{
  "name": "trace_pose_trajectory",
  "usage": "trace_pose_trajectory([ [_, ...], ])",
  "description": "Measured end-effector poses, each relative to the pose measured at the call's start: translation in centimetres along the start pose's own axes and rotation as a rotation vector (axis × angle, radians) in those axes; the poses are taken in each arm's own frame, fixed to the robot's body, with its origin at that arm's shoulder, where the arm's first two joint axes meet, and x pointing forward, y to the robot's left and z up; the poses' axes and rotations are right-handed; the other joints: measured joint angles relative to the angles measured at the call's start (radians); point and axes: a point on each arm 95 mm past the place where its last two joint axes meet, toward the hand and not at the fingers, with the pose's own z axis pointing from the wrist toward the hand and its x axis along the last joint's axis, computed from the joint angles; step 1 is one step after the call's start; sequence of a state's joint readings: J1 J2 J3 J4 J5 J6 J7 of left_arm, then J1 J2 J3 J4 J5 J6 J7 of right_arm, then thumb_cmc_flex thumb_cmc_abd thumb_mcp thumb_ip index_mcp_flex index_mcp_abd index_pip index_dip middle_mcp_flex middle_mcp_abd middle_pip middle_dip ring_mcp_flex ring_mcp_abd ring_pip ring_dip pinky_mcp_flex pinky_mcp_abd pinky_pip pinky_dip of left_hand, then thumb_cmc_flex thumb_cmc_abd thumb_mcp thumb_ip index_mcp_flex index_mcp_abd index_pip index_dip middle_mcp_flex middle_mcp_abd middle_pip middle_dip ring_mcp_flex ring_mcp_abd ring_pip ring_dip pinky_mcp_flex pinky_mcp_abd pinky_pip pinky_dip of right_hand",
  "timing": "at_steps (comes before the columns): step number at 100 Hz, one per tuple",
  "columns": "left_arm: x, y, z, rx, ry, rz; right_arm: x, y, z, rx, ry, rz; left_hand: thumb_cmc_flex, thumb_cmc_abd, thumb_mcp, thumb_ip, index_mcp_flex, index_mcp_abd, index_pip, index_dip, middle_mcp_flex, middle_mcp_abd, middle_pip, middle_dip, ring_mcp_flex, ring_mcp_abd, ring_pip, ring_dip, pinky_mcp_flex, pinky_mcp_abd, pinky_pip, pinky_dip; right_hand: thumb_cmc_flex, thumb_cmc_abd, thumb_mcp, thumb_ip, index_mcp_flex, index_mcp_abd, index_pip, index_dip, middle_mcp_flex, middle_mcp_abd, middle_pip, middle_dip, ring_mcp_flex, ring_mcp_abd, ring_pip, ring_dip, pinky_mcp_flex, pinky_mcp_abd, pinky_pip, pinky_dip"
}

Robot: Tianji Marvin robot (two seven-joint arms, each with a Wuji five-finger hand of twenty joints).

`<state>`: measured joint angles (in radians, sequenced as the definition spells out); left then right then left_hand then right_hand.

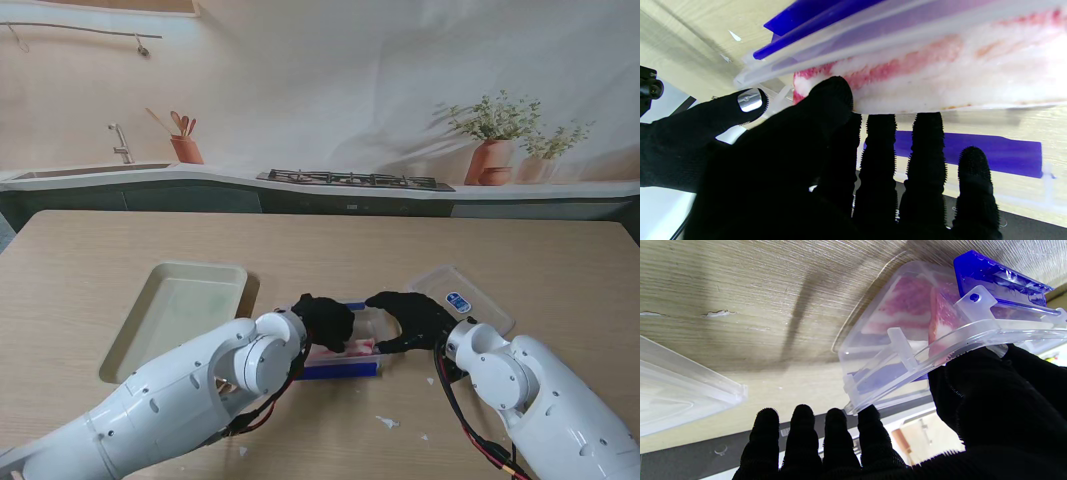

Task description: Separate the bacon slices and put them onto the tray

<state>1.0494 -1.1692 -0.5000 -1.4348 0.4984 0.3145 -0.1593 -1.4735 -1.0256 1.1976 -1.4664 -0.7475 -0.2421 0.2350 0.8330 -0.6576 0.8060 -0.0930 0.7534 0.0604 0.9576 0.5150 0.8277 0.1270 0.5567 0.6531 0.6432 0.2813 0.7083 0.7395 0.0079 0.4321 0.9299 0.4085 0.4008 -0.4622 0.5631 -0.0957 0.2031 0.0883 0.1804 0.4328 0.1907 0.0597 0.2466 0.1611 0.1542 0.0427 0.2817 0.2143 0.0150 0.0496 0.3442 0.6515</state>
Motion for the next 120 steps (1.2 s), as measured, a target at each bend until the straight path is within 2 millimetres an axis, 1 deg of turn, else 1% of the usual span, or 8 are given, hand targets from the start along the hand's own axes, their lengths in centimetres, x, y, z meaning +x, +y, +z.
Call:
trace_pose_trajectory([
  [22,-0.05,-0.21,-0.35,-0.014,0.014,0.013,0.03,-0.01,0.02,0.000,0.001,0.001,-0.022,0.011,0.066,0.001,-0.055,0.014,0.064,0.115,0.001,0.009,0.002,-0.007,0.017,0.001,0.000,0.000,-0.021,0.000,-0.049,-0.002,0.000,0.000,0.000,0.000,0.000,0.000,0.000,0.000,0.000,0.000,0.000,0.000,0.000,0.000,0.000,0.000,0.000,0.000,0.000,0.000],
  [45,-0.01,-0.20,-0.30,-0.027,0.028,0.022,0.04,-0.01,0.05,0.001,0.001,0.001,-0.031,0.010,0.076,0.008,-0.064,0.007,0.075,0.126,0.104,0.011,0.002,-0.011,0.100,0.001,0.012,-0.024,-0.022,0.003,-0.077,-0.003,0.000,0.000,0.000,0.000,0.000,0.000,0.000,0.000,0.000,0.000,0.000,0.000,0.000,0.000,0.000,0.000,0.000,0.000,0.000,0.000],
  [69,-0.09,0.02,-0.05,-0.063,0.042,0.033,0.03,-0.01,0.05,0.001,0.001,0.002,-0.031,-0.017,0.031,0.008,-0.035,-0.016,0.034,0.020,0.150,0.011,0.001,0.040,0.092,-0.012,0.012,-0.024,-0.048,0.003,-0.108,-0.025,0.000,0.000,0.000,0.000,0.000,0.000,0.000,0.000,0.000,0.000,0.000,0.000,0.000,0.000,0.000,0.000,0.000,0.000,0.000,0.000],
  [83,-0.17,0.01,-0.02,-0.085,0.055,0.057,0.04,-0.02,0.06,0.002,0.000,0.004,-0.038,-0.020,0.040,0.009,-0.035,-0.021,-0.076,-0.087,0.150,0.007,0.011,0.049,0.084,-0.023,0.012,-0.014,-0.053,0.003,-0.116,-0.027,0.000,0.000,0.000,0.000,0.000,0.000,0.000,0.000,0.000,0.000,0.000,0.000,0.000,0.000,0.000,0.000,0.000,0.000,0.000,0.000],
  [85,-0.19,-0.01,-0.01,-0.087,0.056,0.060,0.04,-0.03,0.07,0.002,0.000,0.004,-0.049,-0.019,0.046,0.022,-0.035,-0.011,-0.100,-0.101,0.150,0.005,0.014,0.047,0.084,-0.024,0.012,-0.014,-0.053,0.003,-0.116,-0.027,0.000,0.000,0.000,0.000,0.000,0.000,0.000,0.000,0.000,0.000,0.000,0.000,0.000,0.000,0.000,0.000,0.000,0.000,0.000,0.000],
  [89,-0.22,-0.03,0.01,-0.091,0.056,0.065,0.04,-0.03,0.07,0.002,0.000,0.004,-0.065,-0.009,0.058,0.022,-0.025,0.004,-0.141,-0.126,0.150,-0.002,0.025,0.035,0.084,-0.029,0.012,-0.014,-0.053,0.003,-0.116,-0.027,0.000,0.000,0.000,0.000,0.000,0.000,0.001,0.000,0.000,0.000,0.000,0.000,0.000,0.000,0.000,0.000,0.000,0.000,0.000,0.000],
  [100,-0.28,-0.09,0.08,-0.094,0.055,0.071,0.03,-0.03,0.07,0.002,0.000,0.004,-0.087,0.009,0.058,0.001,0.001,0.034,-0.188,-0.150,0.144,-0.003,0.061,-0.002,0.084,-0.033,0.012,-0.014,-0.051,0.001,-0.114,-0.028,0.000,0.000,0.000,0.000,0.000,0.000,0.001,0.000,0.000,0.000,0.000,0.000,0.000,0.000,0.000,0.000,0.000,0.000,0.000,0.000],
  [120,-0.29,-0.19,0.14,-0.124,0.055,0.087,0.01,-0.03,0.07,0.001,-0.001,0.005,-0.051,0.012,0.042,0.000,0.026,0.034,-0.171,-0.181,0.190,-0.014,0.048,0.029,0.084,-0.039,0.025,-0.014,-0.051,0.000,-0.114,-0.039,0.000,0.000,0.000,0.000,0.000,0.000,0.010,0.000,0.000,0.000,0.000,0.000,0.000,0.000,0.000,0.000,0.000,0.000,0.000,0.000],
])
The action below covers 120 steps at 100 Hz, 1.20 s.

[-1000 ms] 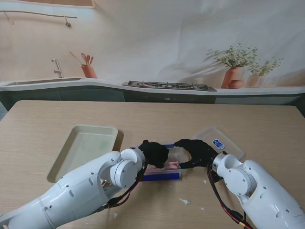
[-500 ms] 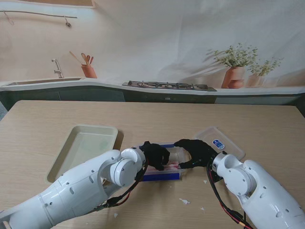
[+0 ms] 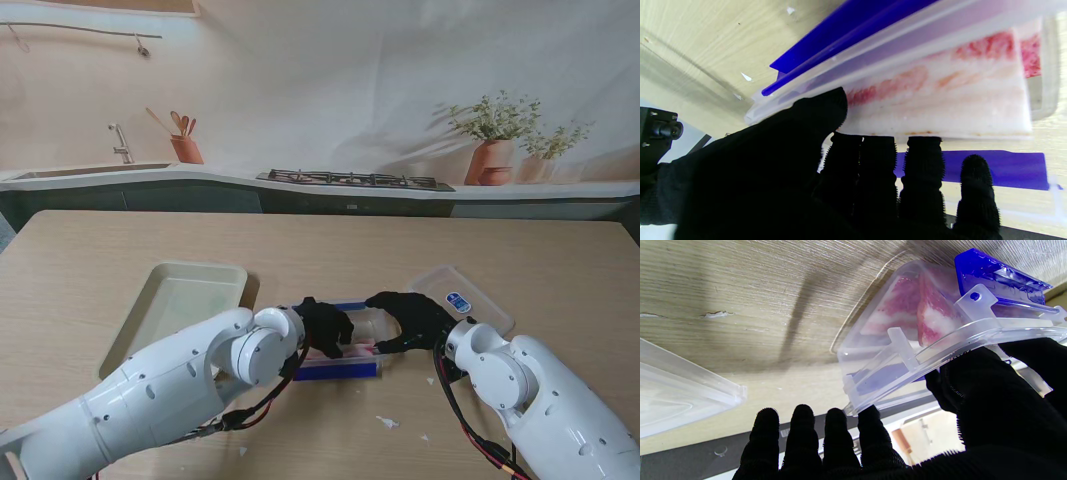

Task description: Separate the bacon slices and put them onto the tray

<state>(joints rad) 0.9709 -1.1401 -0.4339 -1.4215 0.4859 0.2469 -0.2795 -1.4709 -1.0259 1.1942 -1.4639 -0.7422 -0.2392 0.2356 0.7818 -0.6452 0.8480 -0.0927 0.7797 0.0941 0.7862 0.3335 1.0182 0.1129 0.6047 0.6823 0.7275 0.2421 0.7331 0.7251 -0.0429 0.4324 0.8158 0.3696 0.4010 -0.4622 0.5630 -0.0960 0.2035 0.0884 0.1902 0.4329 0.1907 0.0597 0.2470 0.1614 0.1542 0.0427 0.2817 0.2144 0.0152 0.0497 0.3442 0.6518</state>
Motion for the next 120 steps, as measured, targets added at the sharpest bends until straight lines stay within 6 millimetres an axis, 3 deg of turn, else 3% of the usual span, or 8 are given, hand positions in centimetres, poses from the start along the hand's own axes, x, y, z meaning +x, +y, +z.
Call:
trace_pose_trajectory([
  [22,0.0,-0.2,0.0,-0.012,0.003,0.010,0.0,0.0,0.0,0.000,0.000,0.000,0.023,0.000,-0.023,0.000,0.000,-0.027,0.085,0.010,0.037,-0.017,-0.034,0.132,0.000,-0.009,0.024,0.002,0.000,0.000,0.000,0.000,0.000,0.000,0.000,0.000,0.000,0.000,0.001,0.000,0.000,0.000,0.000,0.000,0.000,0.000,0.000,0.000,0.000,0.000,0.000,0.000],
  [36,-0.1,-0.2,0.0,-0.012,0.008,0.014,0.0,0.0,0.0,0.000,0.000,0.000,0.034,-0.003,-0.025,-0.002,0.010,-0.077,0.097,0.013,0.043,-0.027,-0.045,0.190,0.000,-0.011,0.035,0.014,0.000,0.000,0.000,0.000,0.000,0.000,0.000,0.000,0.000,0.000,0.001,0.000,0.000,0.000,0.000,0.000,0.000,0.000,0.000,0.000,0.000,0.000,0.000,0.000],
  [49,-0.1,-0.2,0.0,-0.009,0.025,0.030,0.0,0.0,0.0,0.000,0.000,0.000,0.034,-0.003,-0.023,-0.005,-0.001,-0.093,0.104,0.093,0.036,-0.037,-0.048,0.259,-0.001,-0.033,0.038,0.026,0.001,0.000,0.000,0.000,0.000,0.000,0.000,0.000,0.000,0.000,0.002,0.000,0.000,0.000,0.000,0.000,0.000,0.000,0.000,0.000,0.000,0.000,0.000,0.000],
  [71,-0.7,-0.4,-0.3,0.000,0.096,0.083,0.0,0.0,0.1,0.000,0.000,0.001,0.021,-0.004,0.013,-0.004,-0.028,-0.094,0.104,0.211,0.076,-0.039,-0.133,0.225,0.031,-0.056,0.072,0.029,0.009,0.000,0.058,0.004,0.000,0.000,0.000,0.000,0.000,0.000,0.006,0.000,0.000,0.000,0.000,0.000,0.000,0.000,0.000,0.000,0.000,0.000,0.000,0.000],
  [98,-1.1,-0.3,-0.7,0.064,0.125,0.064,0.0,0.0,0.1,0.000,0.000,0.003,0.007,-0.035,0.060,-0.002,-0.040,-0.095,0.128,0.318,0.076,-0.030,-0.095,0.288,0.031,-0.042,0.114,0.108,0.012,-0.014,0.056,0.029,0.000,0.000,0.000,0.000,0.000,0.000,0.006,0.000,0.000,0.000,0.000,0.000,0.000,0.000,0.000,0.000,0.000,0.000,0.000,0.000],
  [106,-1.2,-0.5,-0.9,0.104,0.138,0.058,0.0,0.0,0.1,0.000,-0.001,0.004,-0.005,-0.050,0.083,0.010,-0.040,-0.095,0.133,0.323,0.076,-0.026,-0.083,0.297,0.031,-0.035,0.114,0.119,0.025,-0.014,0.063,0.061,0.000,0.000,0.000,0.000,0.000,0.000,0.006,0.000,0.000,0.000,0.000,0.000,0.000,0.000,0.000,0.000,0.000,0.000,0.000,0.000],
  [120,-1.1,-0.7,-1.3,0.119,0.144,0.071,0.0,0.0,0.1,-0.001,-0.001,0.005,-0.005,-0.057,0.093,0.011,-0.040,-0.095,0.134,0.323,0.076,-0.025,-0.082,0.298,0.042,-0.032,0.114,0.130,0.027,-0.014,0.062,0.060,0.000,0.000,0.000,0.000,0.000,0.000,0.006,0.000,0.000,0.000,0.000,0.000,0.000,0.000,0.000,0.000,0.000,0.000,0.000,0.000],
])
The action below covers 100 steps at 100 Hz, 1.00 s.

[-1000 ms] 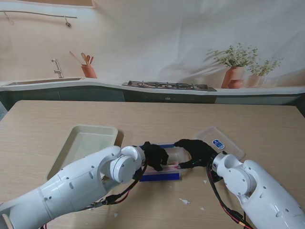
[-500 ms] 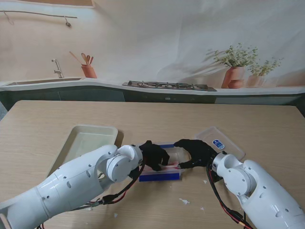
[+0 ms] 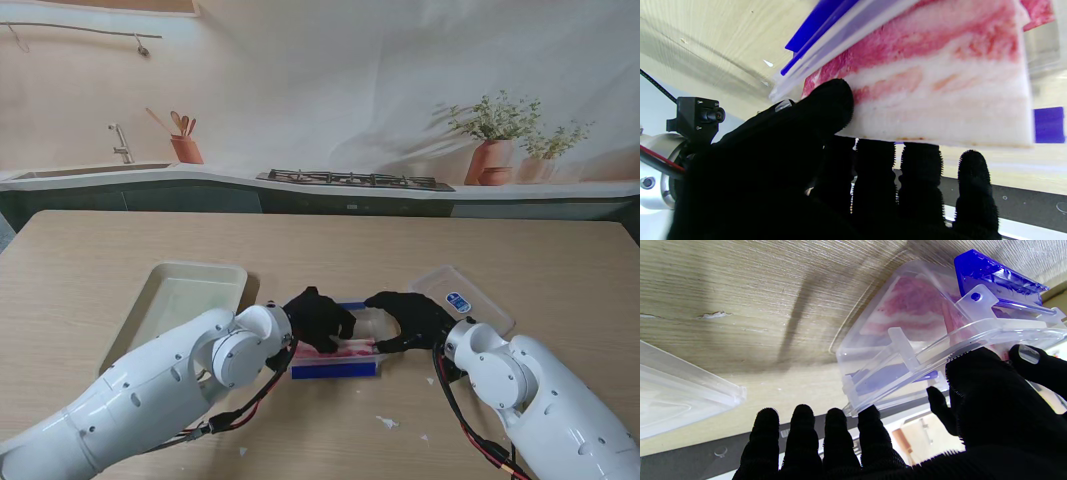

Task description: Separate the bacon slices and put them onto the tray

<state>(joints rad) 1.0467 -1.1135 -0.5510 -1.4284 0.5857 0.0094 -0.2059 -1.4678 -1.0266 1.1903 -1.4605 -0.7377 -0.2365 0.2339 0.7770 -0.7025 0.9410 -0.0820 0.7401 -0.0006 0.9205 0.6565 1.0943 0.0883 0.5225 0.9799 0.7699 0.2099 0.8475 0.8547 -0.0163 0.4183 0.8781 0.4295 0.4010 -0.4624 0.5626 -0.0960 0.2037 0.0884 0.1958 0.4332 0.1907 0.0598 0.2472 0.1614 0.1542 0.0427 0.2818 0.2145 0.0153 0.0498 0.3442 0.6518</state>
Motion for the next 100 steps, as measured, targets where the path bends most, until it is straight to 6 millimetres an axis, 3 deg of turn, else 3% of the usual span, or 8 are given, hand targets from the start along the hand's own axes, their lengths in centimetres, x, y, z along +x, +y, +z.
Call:
trace_pose_trajectory([
  [63,-0.6,-3.2,-2.8,0.144,0.067,0.025,0.0,0.0,0.0,-0.001,0.001,0.002,-0.014,-0.038,0.041,0.013,0.003,0.000,0.037,0.000,0.021,0.009,0.000,0.000,0.038,0.004,-0.011,0.014,0.097,-0.037,0.048,0.030,0.000,0.000,0.000,0.000,0.000,0.000,0.000,0.000,0.000,0.000,0.000,0.000,0.000,0.000,0.009,0.000,0.000,0.000,0.000,0.000],
  [100,-2.0,-6.0,-7.0,0.193,0.060,0.056,0.0,0.0,0.0,-0.001,0.001,0.002,-0.014,-0.050,0.042,0.013,0.013,0.000,0.038,-0.001,0.022,0.009,0.000,0.000,0.051,0.011,-0.026,0.025,0.111,-0.045,0.049,0.041,0.000,0.000,0.000,0.000,0.000,0.000,0.001,0.000,0.000,0.000,0.000,0.001,0.000,0.000,0.009,0.000,0.000,0.000,0.000,0.000],
])
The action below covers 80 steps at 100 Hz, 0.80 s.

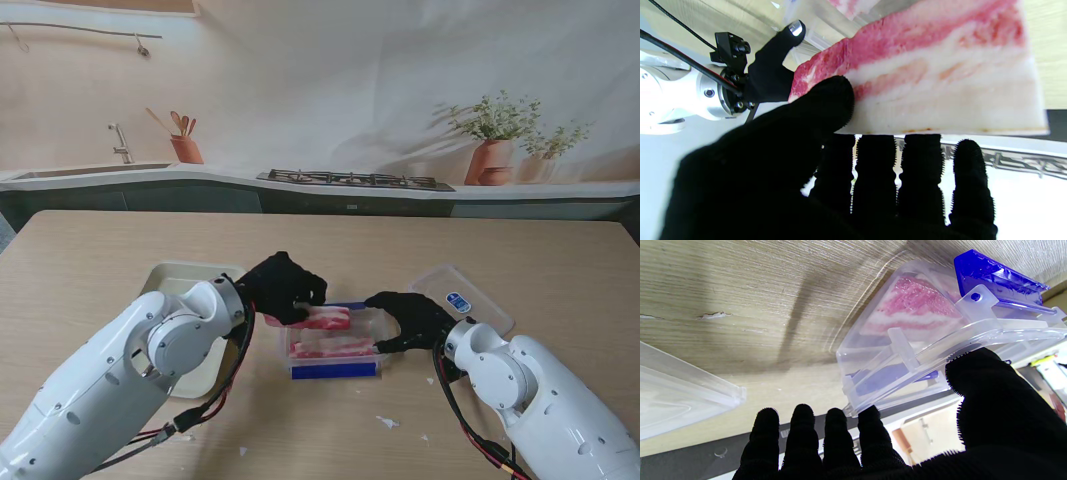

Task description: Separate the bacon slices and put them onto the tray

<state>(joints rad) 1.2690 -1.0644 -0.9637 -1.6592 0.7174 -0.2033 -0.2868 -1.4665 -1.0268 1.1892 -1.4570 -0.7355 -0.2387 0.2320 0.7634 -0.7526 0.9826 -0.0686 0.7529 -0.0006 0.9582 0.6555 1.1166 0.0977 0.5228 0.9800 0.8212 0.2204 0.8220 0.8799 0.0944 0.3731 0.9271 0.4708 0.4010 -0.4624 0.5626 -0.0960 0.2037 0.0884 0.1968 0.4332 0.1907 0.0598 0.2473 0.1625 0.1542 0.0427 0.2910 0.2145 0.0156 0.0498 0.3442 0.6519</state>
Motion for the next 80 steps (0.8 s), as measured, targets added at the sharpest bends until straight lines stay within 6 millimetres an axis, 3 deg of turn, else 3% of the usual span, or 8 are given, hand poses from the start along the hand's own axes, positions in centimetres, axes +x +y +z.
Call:
trace_pose_trajectory([
  [20,-2.4,-2.3,-3.8,0.015,-0.039,0.041,0.0,0.0,0.0,0.000,0.000,0.001,0.000,0.000,0.000,0.000,0.000,0.000,0.000,-0.002,0.008,0.000,0.000,0.000,0.000,0.000,-0.001,0.001,0.000,-0.005,0.000,0.000,0.000,0.000,0.000,0.000,0.000,0.000,0.000,0.000,0.000,0.000,0.000,0.002,0.000,0.000,0.000,0.000,0.000,0.000,0.000,0.000],
  [41,-5.6,-3.0,-7.1,-0.033,-0.114,0.085,0.0,0.0,0.0,-0.003,0.001,0.001,0.000,0.000,0.000,0.000,0.000,0.000,0.000,-0.002,0.008,0.000,-0.002,0.000,0.000,0.000,-0.014,0.011,0.000,-0.018,0.000,0.000,0.001,0.001,0.000,0.000,0.000,0.000,0.000,0.000,0.000,0.000,0.000,0.002,0.000,0.000,0.000,0.000,0.000,0.000,0.000,0.000],
  [80,-10.2,-1.3,-12.0,-0.114,-0.260,0.083,0.1,0.0,0.1,0.002,0.001,0.000,0.000,0.000,0.000,0.000,0.000,0.000,0.000,-0.002,0.008,0.000,-0.013,0.000,-0.001,-0.001,-0.029,0.012,-0.001,-0.018,0.000,0.000,0.003,0.001,0.000,0.000,0.000,0.000,-0.001,0.000,0.000,0.000,0.000,0.002,0.000,0.000,0.000,0.000,0.000,0.000,0.000,0.000],
])
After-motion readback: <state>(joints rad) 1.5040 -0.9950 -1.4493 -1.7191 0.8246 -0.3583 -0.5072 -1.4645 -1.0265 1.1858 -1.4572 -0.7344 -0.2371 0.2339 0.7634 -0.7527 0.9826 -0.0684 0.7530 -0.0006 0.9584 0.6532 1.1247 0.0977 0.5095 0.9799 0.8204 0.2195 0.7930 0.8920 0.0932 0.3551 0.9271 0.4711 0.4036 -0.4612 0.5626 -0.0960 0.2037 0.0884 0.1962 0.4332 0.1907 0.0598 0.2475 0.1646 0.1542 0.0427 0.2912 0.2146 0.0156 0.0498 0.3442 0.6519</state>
